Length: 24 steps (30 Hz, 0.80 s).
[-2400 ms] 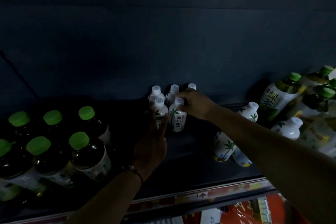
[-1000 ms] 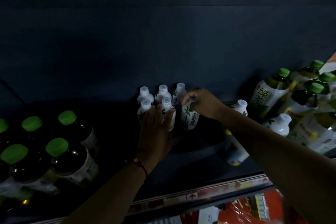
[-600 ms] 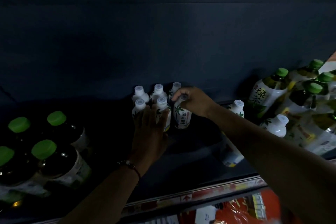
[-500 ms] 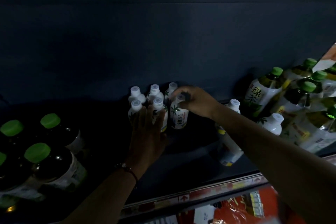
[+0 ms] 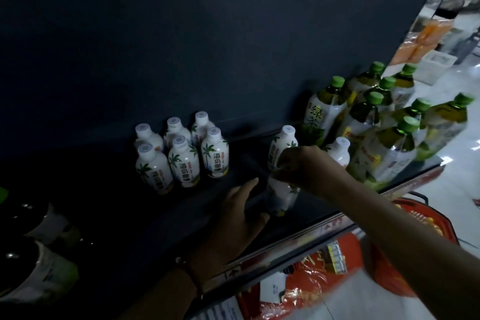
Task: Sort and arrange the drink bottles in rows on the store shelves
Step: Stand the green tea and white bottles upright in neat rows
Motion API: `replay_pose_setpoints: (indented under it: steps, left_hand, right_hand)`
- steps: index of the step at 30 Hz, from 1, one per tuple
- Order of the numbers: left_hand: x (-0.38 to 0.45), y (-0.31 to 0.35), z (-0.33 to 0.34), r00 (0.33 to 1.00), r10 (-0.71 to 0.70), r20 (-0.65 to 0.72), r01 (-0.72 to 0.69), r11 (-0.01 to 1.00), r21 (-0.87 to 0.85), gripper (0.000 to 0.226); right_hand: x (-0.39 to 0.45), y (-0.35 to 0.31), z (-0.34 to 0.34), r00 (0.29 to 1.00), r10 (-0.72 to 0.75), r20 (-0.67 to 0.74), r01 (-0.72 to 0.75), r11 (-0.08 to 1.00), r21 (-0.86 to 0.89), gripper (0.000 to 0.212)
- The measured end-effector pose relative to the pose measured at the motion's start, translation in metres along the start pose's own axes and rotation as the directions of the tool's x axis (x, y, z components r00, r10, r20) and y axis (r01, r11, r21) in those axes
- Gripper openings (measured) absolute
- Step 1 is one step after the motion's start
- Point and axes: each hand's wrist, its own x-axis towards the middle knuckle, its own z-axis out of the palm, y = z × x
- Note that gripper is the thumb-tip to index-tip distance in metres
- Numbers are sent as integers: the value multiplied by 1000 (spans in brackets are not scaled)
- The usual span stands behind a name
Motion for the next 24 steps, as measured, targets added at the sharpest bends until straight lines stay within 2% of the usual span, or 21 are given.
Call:
replay_pose_setpoints:
  steps: [3, 7, 9, 11, 13, 14, 15, 18, 19, 20, 23, 24]
  left_hand:
    - [6, 5, 8, 1000, 3, 3, -3, 997, 74, 83]
    - [4, -2, 6, 975, 45, -216, -38, 999, 34, 75]
    - [-1, -13, -1, 947, 47, -319, -34, 998, 47, 74]
    - [-5, -19, -16, 943, 40, -330, -24, 998, 51, 68]
    - [-12, -26, -32, 965, 41, -260, -34, 999, 31, 63]
    - [-17, -28, -40, 968, 43, -247, -43, 999, 7, 62]
    - [-22, -31, -47, 964, 29, -263, -32, 999, -7, 64]
    - [-36, -40, -66, 938, 2, -347, 11, 999, 35, 61]
    - [-39, -42, -74, 932, 4, -361, 29, 996, 86, 59]
    - [-42, -46, -82, 931, -1, -365, 50, 991, 127, 58]
    - [-49, -57, -102, 939, -27, -342, 86, 984, 159, 59]
    - [-51, -60, -107, 942, -38, -332, 94, 984, 154, 60]
  right_hand:
    - [0, -19, 8, 998, -54, -12, 54, 996, 69, 21]
    - [6, -44, 17, 982, -185, 31, 182, 979, 91, 32]
    - [9, -47, 14, 984, -146, 101, 113, 954, 278, 31]
    - [13, -43, 5, 993, -114, -6, 104, 886, 452, 26]
    - [25, -29, 1, 953, -123, -276, 217, 914, 343, 18]
    - [35, -17, 0, 928, -114, -354, 210, 946, 248, 24]
    - [45, -4, 2, 932, -83, -353, 160, 968, 194, 37]
    - [65, 22, 11, 993, 95, -74, -67, 947, 315, 90]
    - [70, 26, 17, 993, 116, -27, -98, 927, 362, 97]
    - [73, 29, 23, 990, 135, -29, -114, 916, 385, 92]
    - [76, 33, 33, 966, 141, -215, -59, 936, 348, 41]
    - [75, 32, 35, 963, 126, -240, -30, 930, 366, 32]
